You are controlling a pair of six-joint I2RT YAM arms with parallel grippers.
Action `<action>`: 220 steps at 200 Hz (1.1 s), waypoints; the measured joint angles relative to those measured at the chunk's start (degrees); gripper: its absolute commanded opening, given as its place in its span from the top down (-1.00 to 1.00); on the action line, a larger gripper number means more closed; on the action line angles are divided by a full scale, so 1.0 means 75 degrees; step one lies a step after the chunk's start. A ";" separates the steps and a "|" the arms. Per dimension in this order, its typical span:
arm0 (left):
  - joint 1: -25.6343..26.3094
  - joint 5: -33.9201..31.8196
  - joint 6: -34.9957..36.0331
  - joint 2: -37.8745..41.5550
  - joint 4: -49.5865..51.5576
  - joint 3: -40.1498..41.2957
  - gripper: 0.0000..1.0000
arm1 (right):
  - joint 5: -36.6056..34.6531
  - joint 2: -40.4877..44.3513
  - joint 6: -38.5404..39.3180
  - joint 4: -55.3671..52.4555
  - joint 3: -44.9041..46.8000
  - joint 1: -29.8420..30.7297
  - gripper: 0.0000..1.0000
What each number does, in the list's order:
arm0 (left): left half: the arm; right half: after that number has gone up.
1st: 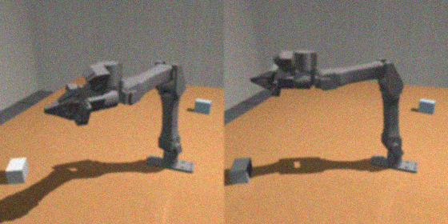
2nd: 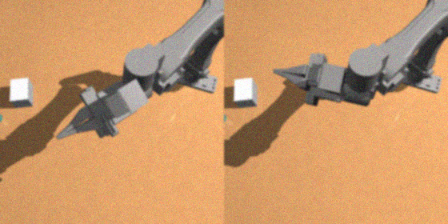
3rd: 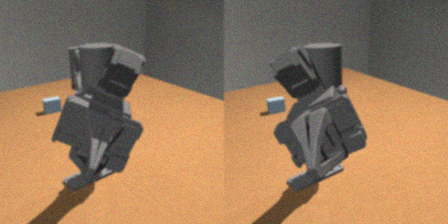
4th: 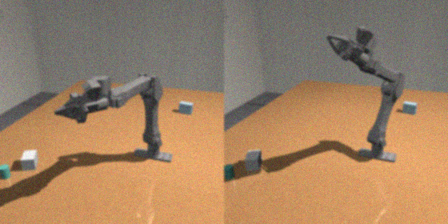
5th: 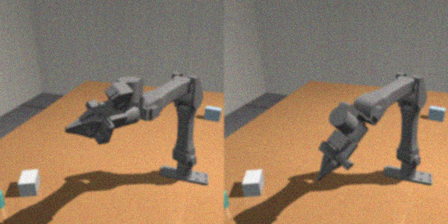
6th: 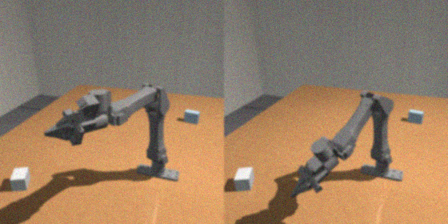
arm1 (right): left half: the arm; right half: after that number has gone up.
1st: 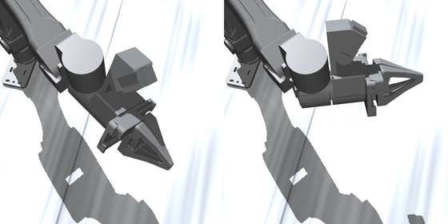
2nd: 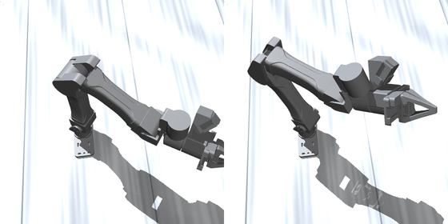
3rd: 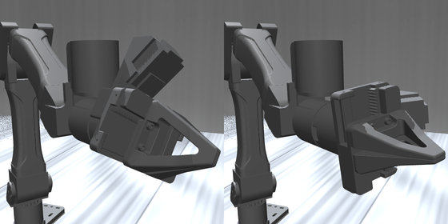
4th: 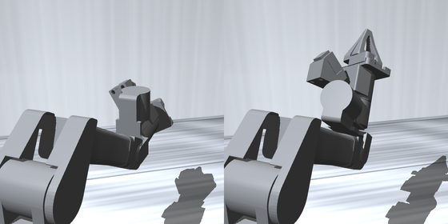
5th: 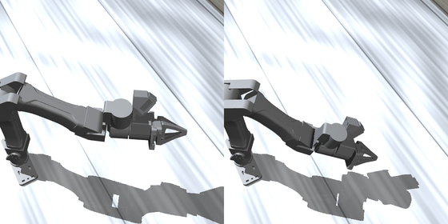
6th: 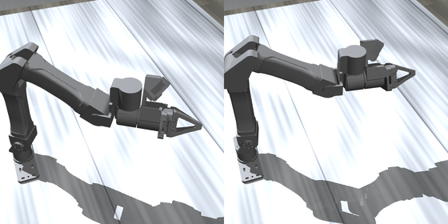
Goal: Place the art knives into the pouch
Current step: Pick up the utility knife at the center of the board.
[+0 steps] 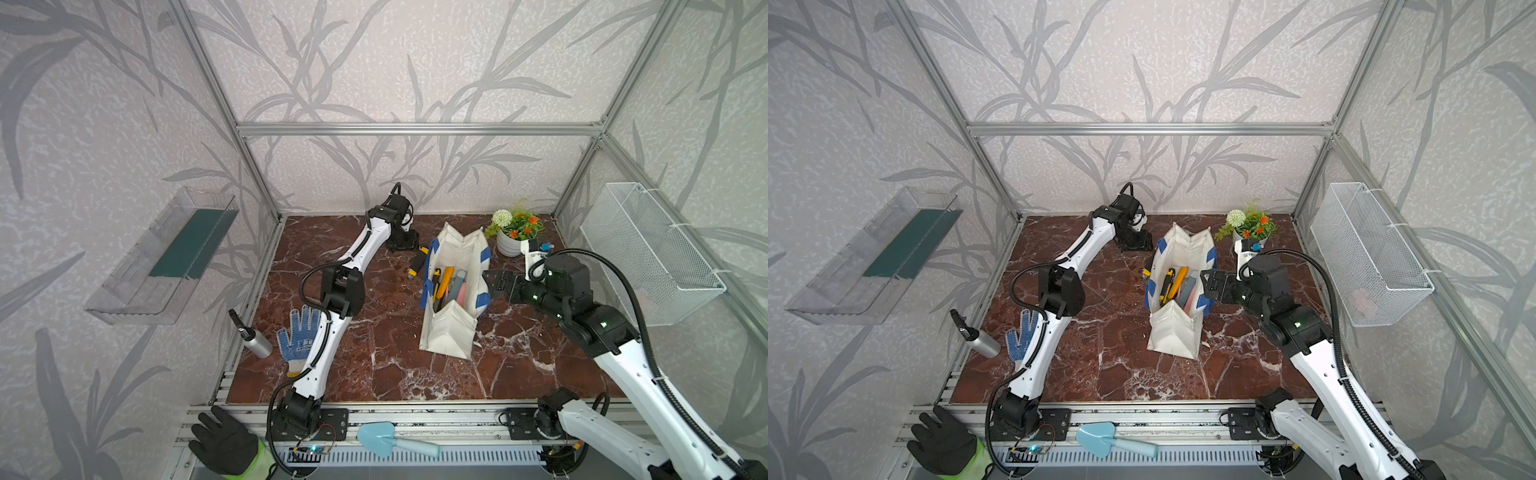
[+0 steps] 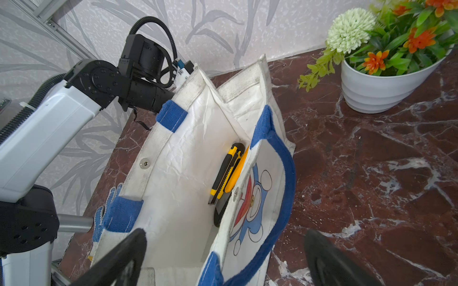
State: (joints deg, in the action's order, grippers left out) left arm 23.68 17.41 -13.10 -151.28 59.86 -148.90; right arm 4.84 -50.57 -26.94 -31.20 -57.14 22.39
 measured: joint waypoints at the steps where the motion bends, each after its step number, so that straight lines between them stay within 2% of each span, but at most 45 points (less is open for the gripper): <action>1: 0.0006 -0.0012 0.0003 -0.0006 0.0000 0.0000 -0.28 | -0.0003 0.0000 0.0000 -0.0003 0.0000 0.0000 -0.98; 59: 0.0659 -0.1014 0.0219 -0.0318 -0.0006 0.0000 -0.25 | -0.0178 0.0000 -0.0003 -0.0108 0.0000 0.0000 -0.98; 84: 0.0863 -0.1676 0.0364 -0.0335 0.0041 0.0000 -0.18 | -0.0213 0.0003 -0.0012 -0.0117 0.0000 0.0000 -0.98; 117: 0.0970 -0.2075 0.0408 -0.0373 0.0122 0.0000 -0.08 | -0.0248 0.0003 -0.0035 -0.0146 0.0000 0.0000 -0.98; 151: 0.0836 -0.2104 0.0361 -0.0493 0.0131 -0.0017 0.00 | -0.0303 0.0003 -0.0035 -0.0219 0.0000 0.0000 -0.98; 172: 0.0734 -0.2046 0.0309 -0.0516 0.0128 -0.0044 0.10 | -0.0353 0.0009 -0.0035 -0.0233 0.0000 0.0000 -0.98; 188: 0.0656 -0.1985 0.0256 -0.0542 0.0157 -0.0099 0.25 | -0.0393 0.0029 -0.0038 -0.0248 0.0000 0.0000 -0.98; 220: 0.0507 -0.1918 0.0178 -0.0574 0.0198 -0.0172 0.39 | -0.0452 0.0093 -0.0061 -0.0280 0.0000 0.0000 -0.98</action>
State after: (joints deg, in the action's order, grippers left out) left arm 27.49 3.03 -11.77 -155.59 61.34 -150.19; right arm 1.45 -49.87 -27.40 -33.30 -57.14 22.39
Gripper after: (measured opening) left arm 0.329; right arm 0.991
